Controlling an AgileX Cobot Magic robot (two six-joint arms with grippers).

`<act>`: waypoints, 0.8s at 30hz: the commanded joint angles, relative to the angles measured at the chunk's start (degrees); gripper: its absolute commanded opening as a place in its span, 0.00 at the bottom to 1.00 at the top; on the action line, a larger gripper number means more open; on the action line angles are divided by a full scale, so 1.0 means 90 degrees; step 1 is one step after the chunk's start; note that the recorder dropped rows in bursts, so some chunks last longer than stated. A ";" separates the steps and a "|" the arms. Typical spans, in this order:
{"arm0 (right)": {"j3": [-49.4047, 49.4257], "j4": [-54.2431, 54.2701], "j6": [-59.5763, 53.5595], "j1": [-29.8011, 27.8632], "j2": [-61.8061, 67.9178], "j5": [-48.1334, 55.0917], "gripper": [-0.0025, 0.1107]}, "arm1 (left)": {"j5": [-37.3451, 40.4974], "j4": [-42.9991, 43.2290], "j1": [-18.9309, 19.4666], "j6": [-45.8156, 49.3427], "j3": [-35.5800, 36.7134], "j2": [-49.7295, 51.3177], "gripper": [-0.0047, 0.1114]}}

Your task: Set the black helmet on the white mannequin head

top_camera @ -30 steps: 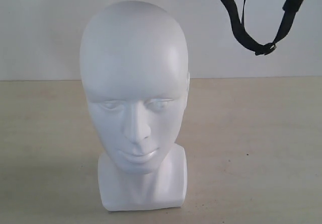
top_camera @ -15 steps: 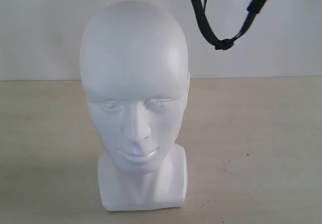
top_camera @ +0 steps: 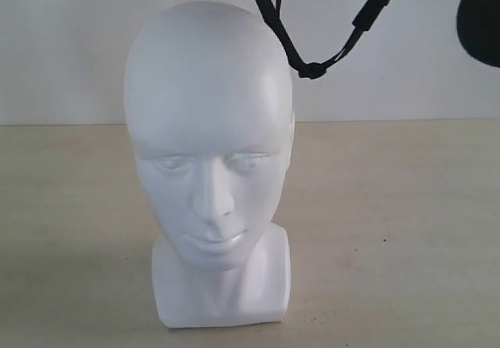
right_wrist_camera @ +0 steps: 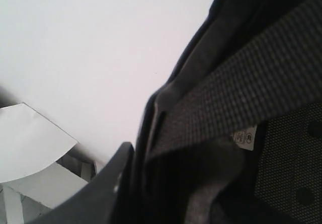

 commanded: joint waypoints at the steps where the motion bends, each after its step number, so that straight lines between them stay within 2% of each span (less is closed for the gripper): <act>1: -0.0394 -0.0147 0.0012 0.0175 0.0117 -0.0671 0.02 | -0.0007 -0.0059 0.0013 0.0011 0.0023 -0.0024 0.08; 8: -0.0421 -0.0166 -0.0420 0.0389 0.0144 -0.0671 0.02 | -0.0007 -0.0059 0.0013 0.0011 0.0023 -0.0024 0.08; 24: -0.0725 -0.0404 -0.0468 0.0646 0.0535 -0.0671 0.02 | -0.0007 -0.0059 0.0013 0.0011 0.0023 -0.0024 0.08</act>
